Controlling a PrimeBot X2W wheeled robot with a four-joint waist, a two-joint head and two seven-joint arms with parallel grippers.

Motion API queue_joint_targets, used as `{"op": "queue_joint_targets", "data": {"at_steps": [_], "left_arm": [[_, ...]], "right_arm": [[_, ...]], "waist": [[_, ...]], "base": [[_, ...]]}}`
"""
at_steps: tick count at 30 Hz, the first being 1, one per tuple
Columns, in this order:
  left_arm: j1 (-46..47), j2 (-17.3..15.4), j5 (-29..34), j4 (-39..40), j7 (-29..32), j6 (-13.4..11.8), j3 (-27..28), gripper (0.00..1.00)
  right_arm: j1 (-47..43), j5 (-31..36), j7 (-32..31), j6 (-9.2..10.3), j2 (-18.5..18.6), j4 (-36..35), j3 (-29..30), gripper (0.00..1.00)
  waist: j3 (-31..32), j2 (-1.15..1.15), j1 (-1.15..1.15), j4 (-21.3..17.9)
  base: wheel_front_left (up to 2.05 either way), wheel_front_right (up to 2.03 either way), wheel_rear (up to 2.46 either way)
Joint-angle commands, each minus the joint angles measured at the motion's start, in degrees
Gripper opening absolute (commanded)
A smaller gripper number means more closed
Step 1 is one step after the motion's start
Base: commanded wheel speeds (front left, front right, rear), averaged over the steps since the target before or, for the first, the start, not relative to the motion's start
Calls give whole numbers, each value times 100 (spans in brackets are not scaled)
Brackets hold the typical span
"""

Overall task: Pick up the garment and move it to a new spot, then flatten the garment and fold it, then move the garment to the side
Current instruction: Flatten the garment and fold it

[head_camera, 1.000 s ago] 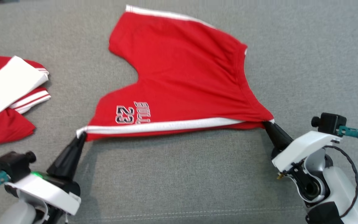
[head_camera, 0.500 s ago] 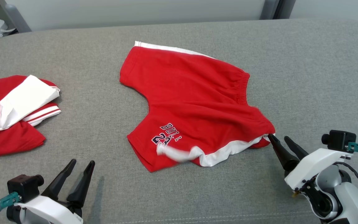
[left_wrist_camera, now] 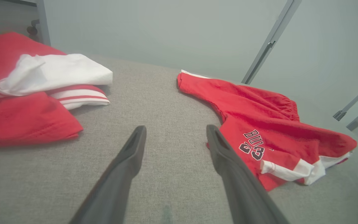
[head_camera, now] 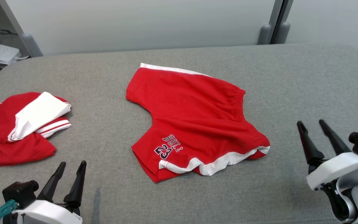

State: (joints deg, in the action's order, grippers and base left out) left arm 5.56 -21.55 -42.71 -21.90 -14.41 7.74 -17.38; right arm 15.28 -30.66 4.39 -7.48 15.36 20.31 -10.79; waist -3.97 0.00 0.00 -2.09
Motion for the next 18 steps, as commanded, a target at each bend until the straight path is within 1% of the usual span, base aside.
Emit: {"op": "queue_joint_targets", "data": {"at_steps": [1, 4, 7, 12, 18], "left_arm": [[45, -101, 150, 127, -59, -25, 337, 100], [-65, 154, 527, 172, -59, -25, 706, 100], [-176, 413, 882, 216, -59, -25, 1132, 100], [-361, 759, 1468, 417, -59, -25, 1660, 100], [-595, 1058, 1872, 599, -59, -25, 1952, 100]], "right_arm": [[3, 192, 218, -1, 57, -178, -38, 100], [-64, 650, 653, -1, -53, -155, 46, 100], [-164, 980, 903, -1, -213, -162, 116, 100], [-428, 1498, 1042, -1, -503, -223, 339, 100], [-836, 1915, 1058, -1, -780, -516, 506, 100]], "waist": [[79, 0, 0, 3], [208, 0, 0, 0], [320, 0, 0, -13], [439, 0, 0, -24], [578, 0, 0, -8]], "base": [[0, 0, 0], [0, 0, 0], [0, 0, 0], [0, 0, 0], [0, 0, 0]]}}
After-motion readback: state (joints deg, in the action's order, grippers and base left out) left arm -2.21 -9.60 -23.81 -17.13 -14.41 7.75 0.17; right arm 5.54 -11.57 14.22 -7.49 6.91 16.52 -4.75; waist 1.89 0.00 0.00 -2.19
